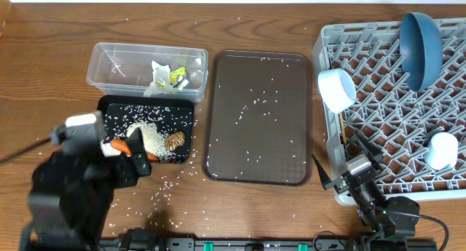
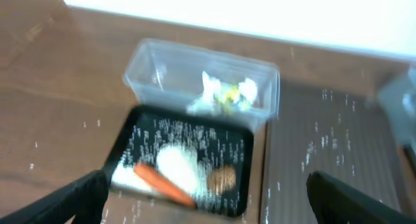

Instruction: Sort waste into correct bins and load items into the dishwasher rack

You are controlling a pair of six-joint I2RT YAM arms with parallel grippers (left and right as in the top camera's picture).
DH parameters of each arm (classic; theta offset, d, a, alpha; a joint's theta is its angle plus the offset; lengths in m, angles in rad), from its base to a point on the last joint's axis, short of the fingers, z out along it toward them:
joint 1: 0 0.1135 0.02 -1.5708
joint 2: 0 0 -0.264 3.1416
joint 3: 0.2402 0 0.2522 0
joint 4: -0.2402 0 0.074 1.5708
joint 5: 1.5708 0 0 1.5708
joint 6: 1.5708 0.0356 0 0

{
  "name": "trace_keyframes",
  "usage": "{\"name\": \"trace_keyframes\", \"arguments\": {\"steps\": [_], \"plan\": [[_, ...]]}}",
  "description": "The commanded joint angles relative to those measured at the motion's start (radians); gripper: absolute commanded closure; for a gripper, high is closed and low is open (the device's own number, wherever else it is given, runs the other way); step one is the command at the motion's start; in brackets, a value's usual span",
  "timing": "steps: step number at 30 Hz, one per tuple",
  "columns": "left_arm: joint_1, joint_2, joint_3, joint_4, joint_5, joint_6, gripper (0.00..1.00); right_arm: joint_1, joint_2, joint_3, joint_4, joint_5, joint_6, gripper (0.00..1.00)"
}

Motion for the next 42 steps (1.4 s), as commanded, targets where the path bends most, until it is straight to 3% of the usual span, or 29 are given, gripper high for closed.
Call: {"name": "trace_keyframes", "arguments": {"steps": [1, 8, 19, 31, 42], "plan": [[0.032, -0.111, -0.149, 0.114, 0.024, 0.024, 0.02, 0.011, -0.006, -0.005, -0.001, -0.004, -0.011, 0.01], [0.032, -0.389, -0.506, 0.409, 0.068, 0.058, 0.02, 0.011, -0.006, -0.005, -0.001, -0.004, -0.011, 0.01], [0.028, -0.644, -0.849, 0.564, 0.139, 0.058, 0.02, 0.011, -0.006, -0.005, -0.001, -0.004, -0.011, 0.01], [0.028, -0.647, -1.102, 0.739, 0.138, 0.058, 0.02, 0.011, -0.006, -0.005, -0.001, -0.005, -0.011, 0.01], [0.028, -0.647, -1.142, 0.774, 0.135, 0.058, 0.02, 0.011, -0.006, -0.005, -0.001, -0.004, -0.011, 0.01]]}}
